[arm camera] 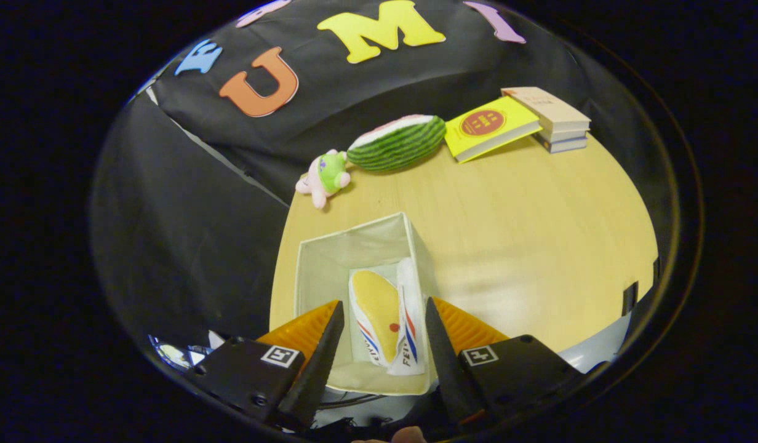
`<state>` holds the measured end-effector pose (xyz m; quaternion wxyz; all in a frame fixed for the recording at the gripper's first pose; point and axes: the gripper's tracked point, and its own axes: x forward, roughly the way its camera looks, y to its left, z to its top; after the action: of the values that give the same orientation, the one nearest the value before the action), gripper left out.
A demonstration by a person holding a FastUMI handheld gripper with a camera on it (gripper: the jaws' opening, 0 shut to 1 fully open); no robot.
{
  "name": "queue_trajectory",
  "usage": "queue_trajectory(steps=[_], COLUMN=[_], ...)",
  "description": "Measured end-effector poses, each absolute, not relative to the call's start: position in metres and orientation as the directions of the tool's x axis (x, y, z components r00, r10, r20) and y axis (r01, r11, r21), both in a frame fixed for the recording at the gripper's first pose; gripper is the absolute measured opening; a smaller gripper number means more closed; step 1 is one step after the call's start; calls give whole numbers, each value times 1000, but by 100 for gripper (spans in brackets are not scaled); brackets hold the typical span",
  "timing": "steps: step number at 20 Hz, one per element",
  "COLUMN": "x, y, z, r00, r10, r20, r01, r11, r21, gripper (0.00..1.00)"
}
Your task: Open the storage box then place both shoes into the box .Put the left shoe in first, then the right shoe, with the right side of both shoes facing outward in a uniform manner.
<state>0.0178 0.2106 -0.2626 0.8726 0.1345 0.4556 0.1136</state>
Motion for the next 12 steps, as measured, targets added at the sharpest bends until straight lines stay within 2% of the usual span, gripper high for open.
queue_trajectory(steps=[1, 5, 8, 11, 12], x=[20, 26, 27, 26, 21], y=[204, 176, 144, 108, 100], z=[-253, -196, -144, -96, -86], r00=[592, 747, 866, 948, 962], r10=[305, 232, 138, 32, 7], r20=[-746, -623, -481, -316, -272], r01=[-82, -124, -100, -34, -15], r11=[944, 969, 989, 999, 1000], r21=[320, 212, 104, -1, -27], gripper=[82, 82, 83, 97, 97])
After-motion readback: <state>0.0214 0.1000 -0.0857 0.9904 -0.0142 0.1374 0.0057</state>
